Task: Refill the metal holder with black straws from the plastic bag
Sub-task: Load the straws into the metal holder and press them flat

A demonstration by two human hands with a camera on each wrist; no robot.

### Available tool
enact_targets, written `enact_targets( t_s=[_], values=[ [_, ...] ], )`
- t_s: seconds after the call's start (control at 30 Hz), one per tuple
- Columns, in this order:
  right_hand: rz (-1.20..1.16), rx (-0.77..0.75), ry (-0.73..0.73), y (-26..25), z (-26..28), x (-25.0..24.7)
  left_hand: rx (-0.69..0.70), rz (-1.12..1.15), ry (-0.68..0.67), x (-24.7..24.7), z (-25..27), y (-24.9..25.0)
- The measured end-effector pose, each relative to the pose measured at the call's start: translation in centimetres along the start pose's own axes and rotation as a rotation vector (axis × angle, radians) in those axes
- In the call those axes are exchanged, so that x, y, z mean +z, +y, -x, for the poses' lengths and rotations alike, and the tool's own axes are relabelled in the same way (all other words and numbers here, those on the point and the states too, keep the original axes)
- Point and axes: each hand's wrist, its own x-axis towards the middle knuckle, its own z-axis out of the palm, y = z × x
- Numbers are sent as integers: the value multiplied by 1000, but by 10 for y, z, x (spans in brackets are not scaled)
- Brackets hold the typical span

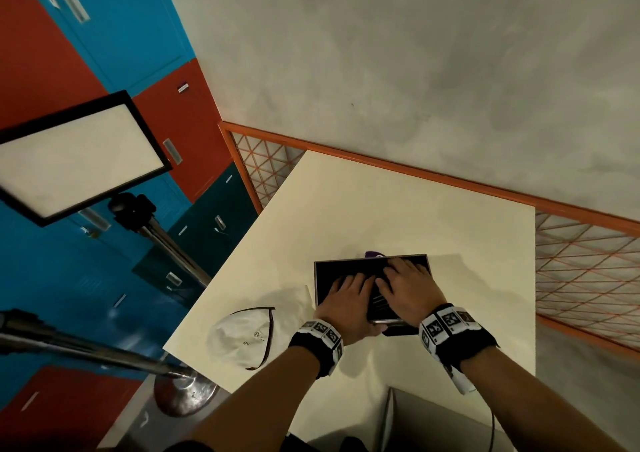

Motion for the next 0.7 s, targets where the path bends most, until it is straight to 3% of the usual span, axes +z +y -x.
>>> enact_targets(
  t_s=[0.1, 0.27, 0.57, 0.7],
  values=[
    [56, 47, -46, -2, 11, 7, 25, -32, 61, 5, 10, 6],
    [69, 9, 21, -3, 29, 16, 55, -50, 201, 7, 18, 10],
    [138, -63, -68, -7, 38, -2, 4, -52, 94, 11, 26, 17],
    [72, 39, -67, -3, 29, -2, -3, -47, 75, 9, 26, 16]
  ],
)
